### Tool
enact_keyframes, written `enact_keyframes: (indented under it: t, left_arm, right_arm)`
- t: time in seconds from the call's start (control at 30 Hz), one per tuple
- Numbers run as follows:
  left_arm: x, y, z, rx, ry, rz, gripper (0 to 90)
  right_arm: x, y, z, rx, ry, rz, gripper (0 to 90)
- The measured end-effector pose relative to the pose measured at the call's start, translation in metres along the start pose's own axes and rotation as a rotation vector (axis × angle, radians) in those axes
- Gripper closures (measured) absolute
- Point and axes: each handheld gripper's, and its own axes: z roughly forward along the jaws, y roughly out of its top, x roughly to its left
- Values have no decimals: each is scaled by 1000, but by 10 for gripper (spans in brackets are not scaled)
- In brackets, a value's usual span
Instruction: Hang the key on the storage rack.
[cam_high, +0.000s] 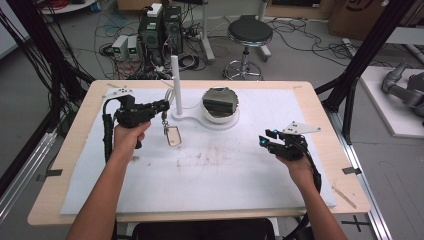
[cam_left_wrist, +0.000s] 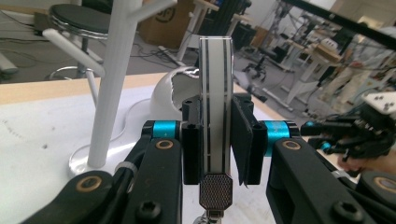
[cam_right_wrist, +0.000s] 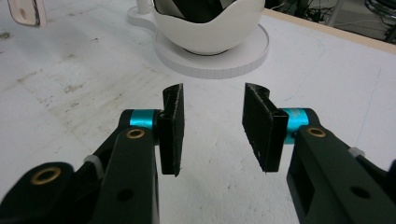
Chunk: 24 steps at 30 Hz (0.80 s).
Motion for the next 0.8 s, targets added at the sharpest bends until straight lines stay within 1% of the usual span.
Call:
enact_keyframes:
  t: [0.03,0.1,0.13,0.2,0.23,0.3,0.37,0.4,0.47,0.53,0.57,0.6,0.73,0.8]
  left_arm:
    - [0,0,0,0,0,0,748]
    - [2,9,3,-5,-16,-4,748]
    - [2,9,3,-5,-16,-4,748]
    - [5,17,8,-10,-26,-9,748]
    - [5,17,8,-10,-26,-9,748]
    - [7,22,11,-14,-41,-20,748]
    - [8,25,14,-12,-52,-28,748]
    - [10,26,15,-11,-53,-31,748]
    - [13,28,18,-10,-57,-44,748]
    - [17,29,20,-21,-61,-53,748]
    - [20,28,21,-27,-65,-73,748]
    - [22,28,22,-24,-63,-81,748]
    - [26,26,24,-11,-61,-89,748]
    - [29,26,25,-21,-66,-104,748]
  right_arm:
    - [0,0,0,0,0,0,601]
    - [1,1,-1,1,-4,-10,591]
    - [1,1,-1,-1,-6,-7,584]
    - [1,1,-1,-7,-9,-9,575]
    - [1,1,-1,-7,-9,-8,571]
    - [1,1,-1,-7,-9,-9,561]
    - [1,1,-1,-7,-16,-19,538]
    - [2,1,-1,-7,-13,-15,535]
    - [2,2,-1,-9,-12,-16,534]
    - [2,2,-1,-8,-12,-23,532]
    - [3,2,-2,-9,-11,-25,531]
    - [3,2,-2,-12,-9,-25,531]
    - [3,2,-2,-12,-8,-24,528]
    - [4,1,-1,-13,-7,-25,528]
